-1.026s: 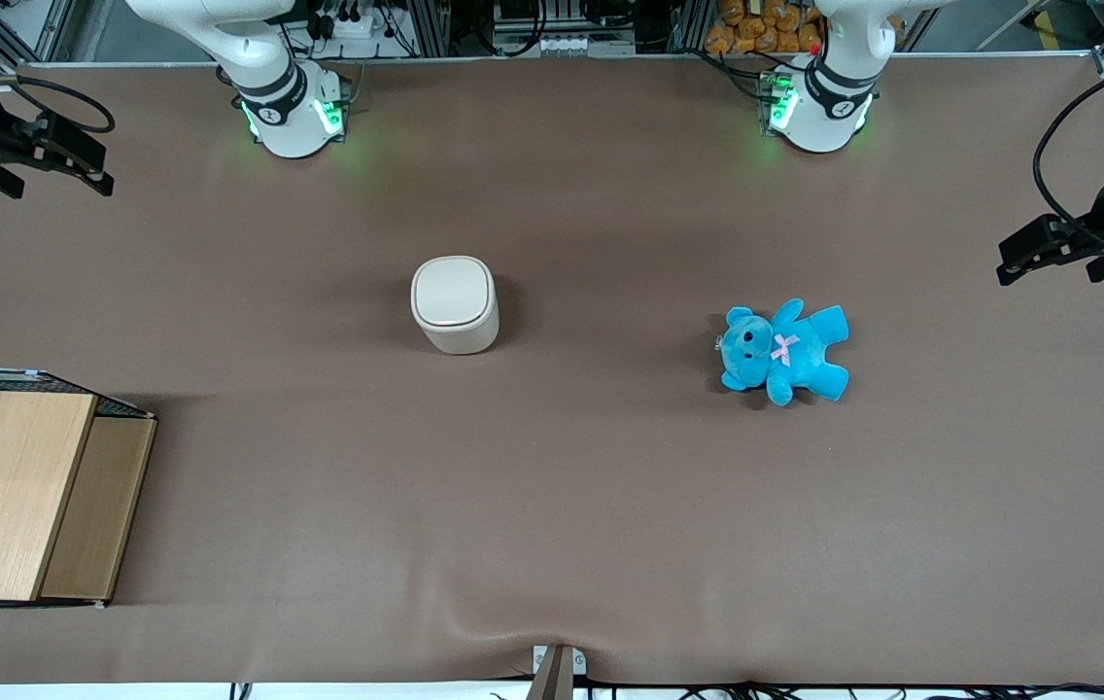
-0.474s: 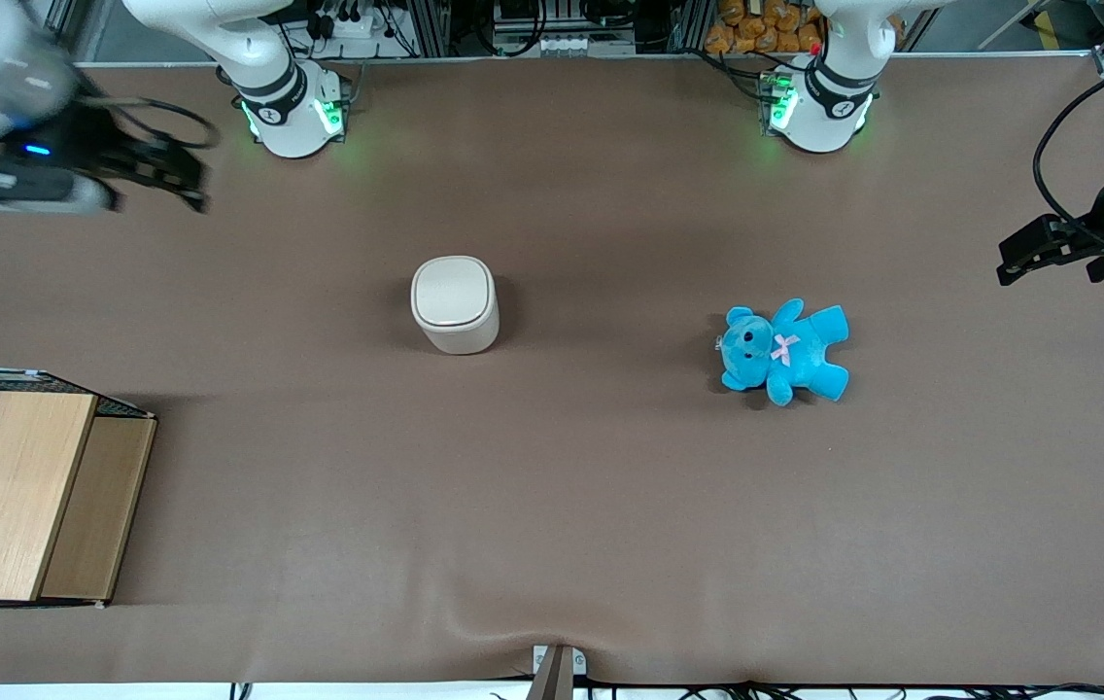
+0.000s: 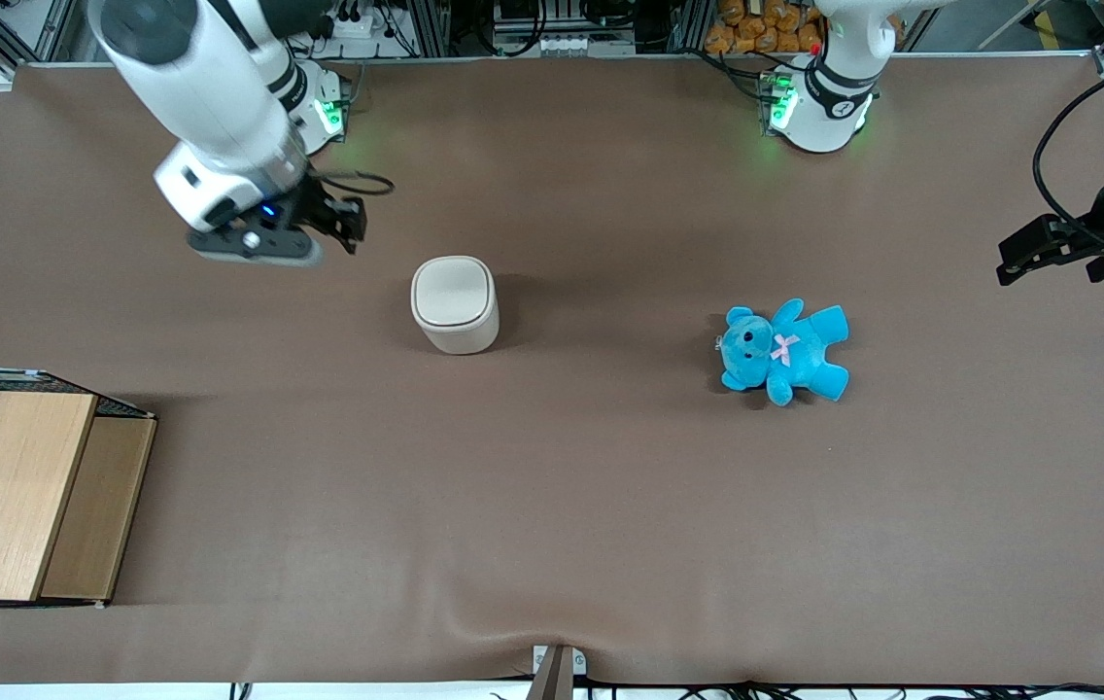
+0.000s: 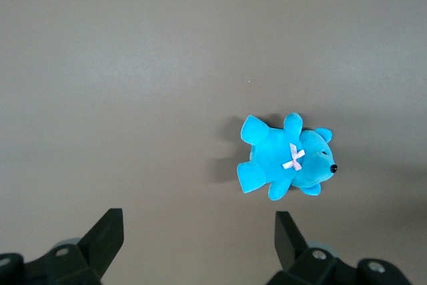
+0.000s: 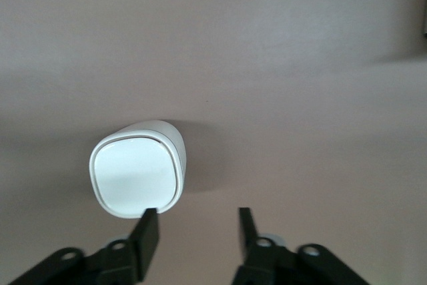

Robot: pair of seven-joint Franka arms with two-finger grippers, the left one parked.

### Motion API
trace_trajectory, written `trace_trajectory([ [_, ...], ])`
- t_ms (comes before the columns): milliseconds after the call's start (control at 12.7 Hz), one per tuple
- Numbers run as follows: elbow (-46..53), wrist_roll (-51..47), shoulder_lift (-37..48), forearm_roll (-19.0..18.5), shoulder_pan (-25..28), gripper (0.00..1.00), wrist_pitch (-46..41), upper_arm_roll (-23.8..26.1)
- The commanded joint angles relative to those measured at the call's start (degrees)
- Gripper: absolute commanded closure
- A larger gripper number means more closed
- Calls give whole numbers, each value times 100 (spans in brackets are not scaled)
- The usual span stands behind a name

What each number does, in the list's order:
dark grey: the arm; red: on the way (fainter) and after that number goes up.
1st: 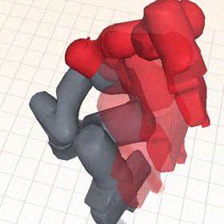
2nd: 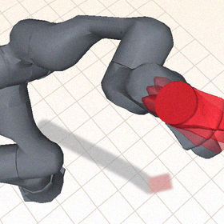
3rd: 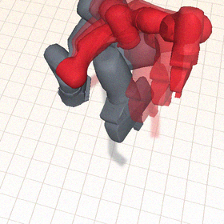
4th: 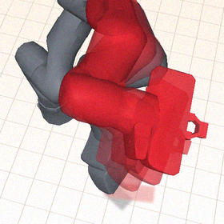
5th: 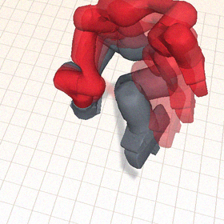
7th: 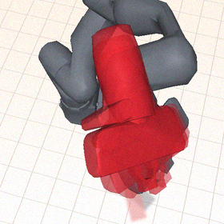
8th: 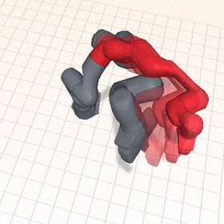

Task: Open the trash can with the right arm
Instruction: 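Move the right gripper down to the white trash can's lid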

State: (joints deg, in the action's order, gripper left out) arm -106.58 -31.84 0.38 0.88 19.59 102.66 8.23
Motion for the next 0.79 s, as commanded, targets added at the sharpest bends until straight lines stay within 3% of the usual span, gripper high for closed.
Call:
trace_trajectory([
  [0, -783, -68, 32, -45, 203, 93, 814, -14],
  [158, -1127, -68, -20, -71, 239, 98, 1203, 56],
  [711, -1550, -525, -538, -115, 590, 98, 2135, 91],
])
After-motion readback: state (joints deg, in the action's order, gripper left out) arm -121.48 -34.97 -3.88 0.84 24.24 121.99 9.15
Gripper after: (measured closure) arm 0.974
